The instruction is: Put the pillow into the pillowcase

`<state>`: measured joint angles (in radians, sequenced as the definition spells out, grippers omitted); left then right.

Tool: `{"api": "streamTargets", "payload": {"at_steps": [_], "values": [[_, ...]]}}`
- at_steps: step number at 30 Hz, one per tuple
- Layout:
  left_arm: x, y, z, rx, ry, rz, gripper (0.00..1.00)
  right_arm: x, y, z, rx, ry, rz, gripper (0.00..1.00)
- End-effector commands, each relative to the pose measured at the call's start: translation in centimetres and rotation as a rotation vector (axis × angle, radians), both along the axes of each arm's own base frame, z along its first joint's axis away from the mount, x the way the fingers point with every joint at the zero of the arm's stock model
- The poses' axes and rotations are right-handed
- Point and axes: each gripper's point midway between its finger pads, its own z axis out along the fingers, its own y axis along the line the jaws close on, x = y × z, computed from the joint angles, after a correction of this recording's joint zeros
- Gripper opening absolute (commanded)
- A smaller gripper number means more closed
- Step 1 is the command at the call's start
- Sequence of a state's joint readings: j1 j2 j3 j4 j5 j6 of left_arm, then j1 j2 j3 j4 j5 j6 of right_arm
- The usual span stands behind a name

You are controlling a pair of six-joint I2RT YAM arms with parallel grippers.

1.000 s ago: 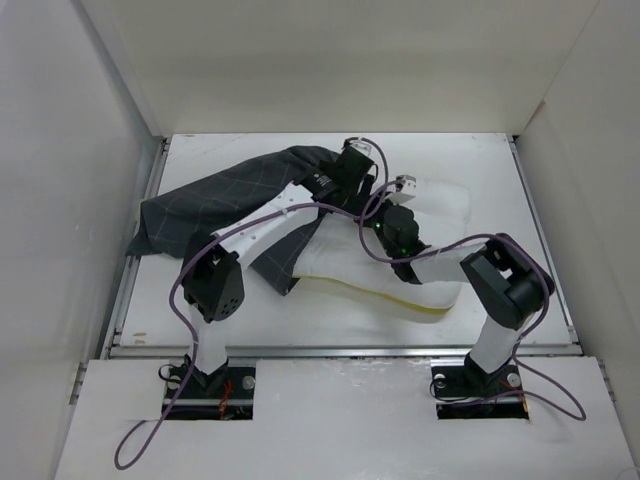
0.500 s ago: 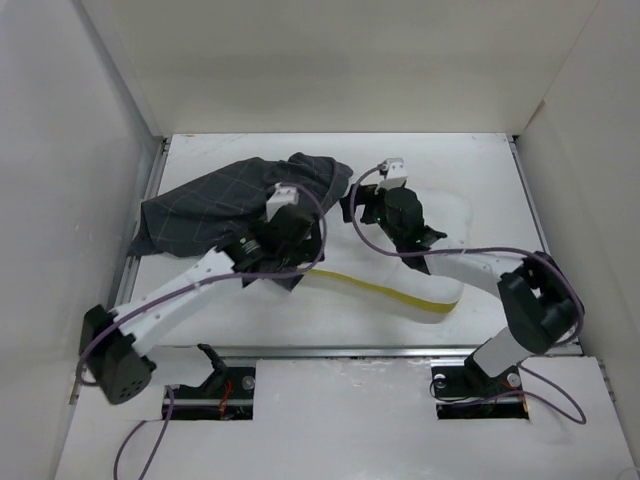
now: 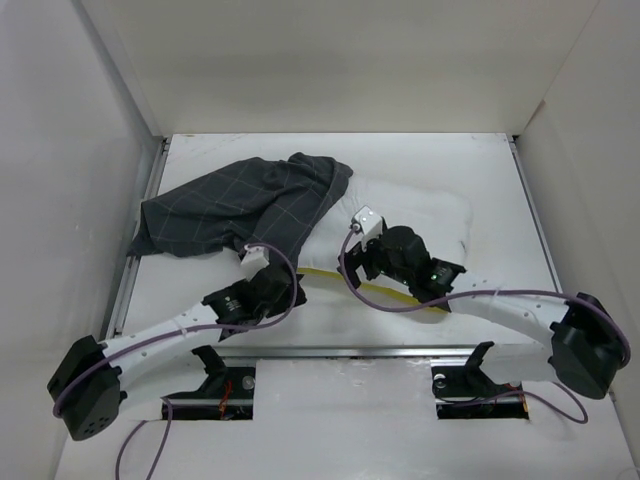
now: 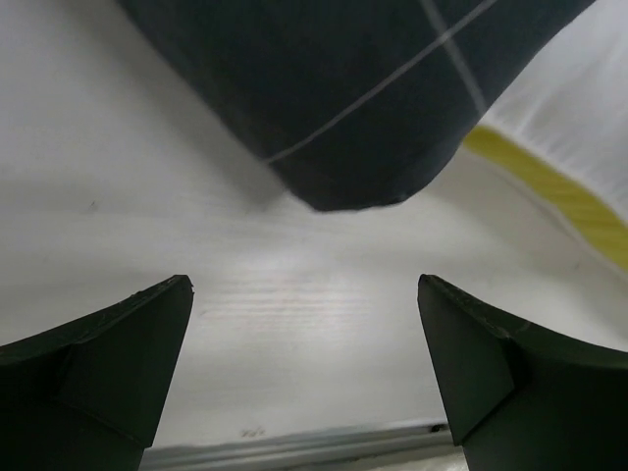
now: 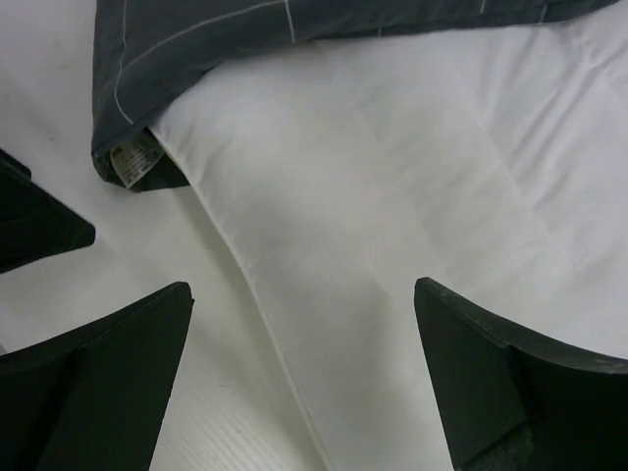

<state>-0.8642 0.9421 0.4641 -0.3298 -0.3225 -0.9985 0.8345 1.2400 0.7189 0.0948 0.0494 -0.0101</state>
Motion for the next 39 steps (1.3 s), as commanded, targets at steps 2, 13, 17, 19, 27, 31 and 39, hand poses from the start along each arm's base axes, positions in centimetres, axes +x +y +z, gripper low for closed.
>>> {"api": "streamTargets", "payload": {"at_steps": [2, 13, 17, 19, 27, 31, 39], "values": [[3.9, -1.7, 2.2, -0.072, -0.159, 0.072, 1.00, -0.6, 1.9, -1.0, -0.028, -0.002, 0.104, 1.00], [7.4, 0.1, -1.3, 0.129, -0.084, 0.085, 0.30, 6.0, 1.7, -4.8, -0.113, -0.027, -0.275, 0.46], [7.8, 0.0, -1.3, 0.159, -0.074, 0.075, 0.00, 6.4, 3.3, -2.8, 0.073, -0.021, -0.308, 0.00], [7.9, -1.4, 0.1, 0.164, -0.088, 0.025, 0.00, 6.4, 4.1, -1.2, 0.169, -0.013, -0.312, 0.00], [4.0, -12.1, 10.2, -0.023, -0.213, -0.365, 0.00, 8.6, 8.4, 10.3, 0.533, -0.067, -0.294, 0.00], [1.0, -15.9, 10.7, -0.045, -0.161, -0.535, 0.00, 9.1, 9.0, 12.7, 0.604, -0.055, -0.308, 0.00], [0.2, -18.3, 10.6, 0.013, -0.125, -0.553, 0.06, 7.1, 9.3, 8.5, 0.647, 0.089, -0.283, 0.00]]}}
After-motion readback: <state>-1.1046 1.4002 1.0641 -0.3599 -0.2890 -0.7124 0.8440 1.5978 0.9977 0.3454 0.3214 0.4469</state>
